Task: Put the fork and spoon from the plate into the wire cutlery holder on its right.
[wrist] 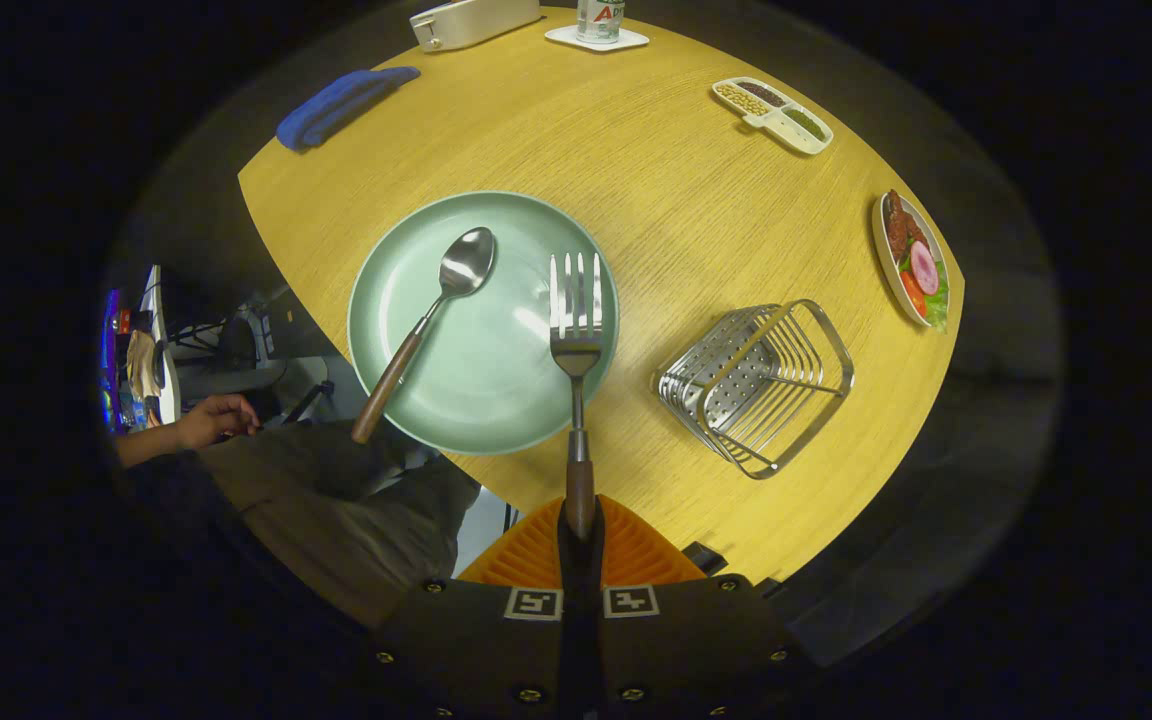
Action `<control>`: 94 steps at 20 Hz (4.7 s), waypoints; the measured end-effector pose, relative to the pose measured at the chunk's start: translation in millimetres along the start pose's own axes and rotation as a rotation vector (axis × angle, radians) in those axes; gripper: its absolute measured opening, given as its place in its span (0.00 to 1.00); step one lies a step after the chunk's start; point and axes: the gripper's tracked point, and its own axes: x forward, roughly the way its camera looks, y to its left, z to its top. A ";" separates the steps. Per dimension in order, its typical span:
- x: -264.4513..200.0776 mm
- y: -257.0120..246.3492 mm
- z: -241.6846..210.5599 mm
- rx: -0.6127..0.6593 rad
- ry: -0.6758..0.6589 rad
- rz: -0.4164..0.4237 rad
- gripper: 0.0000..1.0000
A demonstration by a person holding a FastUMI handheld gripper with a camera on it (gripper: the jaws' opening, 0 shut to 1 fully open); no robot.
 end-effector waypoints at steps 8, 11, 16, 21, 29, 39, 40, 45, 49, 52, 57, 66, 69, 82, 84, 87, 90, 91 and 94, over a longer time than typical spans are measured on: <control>-46.4 -48.1 -44.3 -0.002 0.164 -0.008 0.01; -55.3 -65.8 -52.0 0.009 0.202 -0.010 0.01; -60.8 -94.1 -55.2 0.016 0.281 -0.062 0.01; -54.0 -102.8 -48.4 0.022 0.338 -0.029 0.01; -24.4 -125.1 -30.7 0.007 0.484 -0.035 0.01; -2.5 -115.6 -8.3 0.028 0.566 -0.010 0.01; -0.3 -115.3 -9.2 0.034 0.574 -0.012 0.01; 3.6 -114.5 -7.2 0.056 0.597 -0.019 0.04; 1.7 -117.7 -5.2 0.067 0.570 -0.033 0.10; -4.8 -121.2 1.4 0.100 0.520 -0.034 0.16; -23.7 -124.1 11.1 0.167 0.411 -0.012 0.17; -72.9 -103.7 31.0 0.269 0.065 -0.014 0.17; -82.6 -64.1 29.9 0.266 -0.027 0.041 0.17; -22.2 57.6 24.1 0.347 -0.112 0.221 0.17; -17.6 72.8 27.8 0.339 -0.113 0.237 0.17; -7.6 97.1 33.3 0.343 -0.118 0.272 0.17; 11.8 115.3 44.8 0.382 -0.121 0.306 0.17; 17.5 120.1 46.0 0.395 -0.104 0.310 0.17; 29.4 128.7 52.6 0.399 -0.086 0.321 0.18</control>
